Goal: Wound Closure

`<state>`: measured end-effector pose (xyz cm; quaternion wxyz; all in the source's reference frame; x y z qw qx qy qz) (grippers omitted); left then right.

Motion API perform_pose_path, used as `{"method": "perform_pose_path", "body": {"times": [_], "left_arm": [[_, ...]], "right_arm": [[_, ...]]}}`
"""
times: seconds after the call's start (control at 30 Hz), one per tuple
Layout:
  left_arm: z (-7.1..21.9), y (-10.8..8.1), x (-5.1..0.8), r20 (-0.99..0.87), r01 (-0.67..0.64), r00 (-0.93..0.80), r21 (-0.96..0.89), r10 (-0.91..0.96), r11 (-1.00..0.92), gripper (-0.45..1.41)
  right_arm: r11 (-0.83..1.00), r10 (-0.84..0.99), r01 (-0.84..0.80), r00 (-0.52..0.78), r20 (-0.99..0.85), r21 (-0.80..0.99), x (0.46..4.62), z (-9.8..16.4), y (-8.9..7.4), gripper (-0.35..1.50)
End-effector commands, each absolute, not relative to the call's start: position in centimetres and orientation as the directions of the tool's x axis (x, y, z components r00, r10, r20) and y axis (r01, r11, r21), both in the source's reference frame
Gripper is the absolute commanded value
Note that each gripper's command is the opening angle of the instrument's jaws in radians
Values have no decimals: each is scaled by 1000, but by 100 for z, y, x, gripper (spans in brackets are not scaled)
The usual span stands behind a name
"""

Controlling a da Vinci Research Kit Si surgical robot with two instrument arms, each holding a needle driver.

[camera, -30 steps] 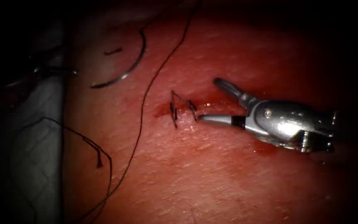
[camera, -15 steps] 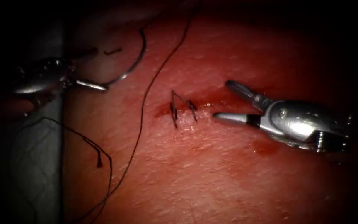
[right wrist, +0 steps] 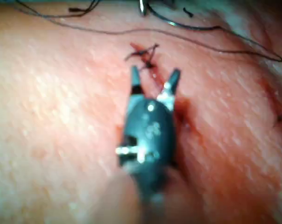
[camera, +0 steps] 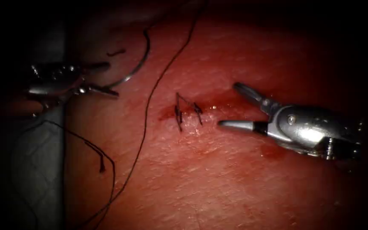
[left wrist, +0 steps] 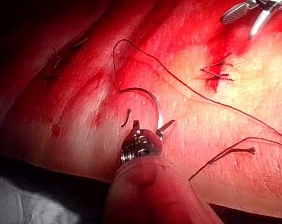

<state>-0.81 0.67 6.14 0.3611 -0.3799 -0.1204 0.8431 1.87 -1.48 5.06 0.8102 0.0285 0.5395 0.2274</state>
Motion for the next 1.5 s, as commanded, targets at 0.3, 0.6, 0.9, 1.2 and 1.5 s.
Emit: {"method": "perform_pose_path", "body": {"times": [0.3,0.6,0.9,1.2,1.5], "left_arm": [[623,68,-94,-573,-476,-492,-453,655,-754,-45],[597,59,-114,-670,-439,-585,-212,457,-873,-45],[522,50,-157,-713,-490,-644,104,278,-866,-45],[464,35,-204,-630,-479,-754,337,184,-811,-45],[456,31,-211,-541,-432,-825,417,163,-800,-45]], "right_arm": [[900,402,-318,347,-847,298,195,509,-159,86],[869,470,-343,343,-814,357,192,507,-158,84],[774,617,-373,262,-742,512,173,499,-147,98],[678,714,-401,157,-682,617,167,461,-123,121],[684,722,-358,200,-663,636,142,431,-142,108]]}}
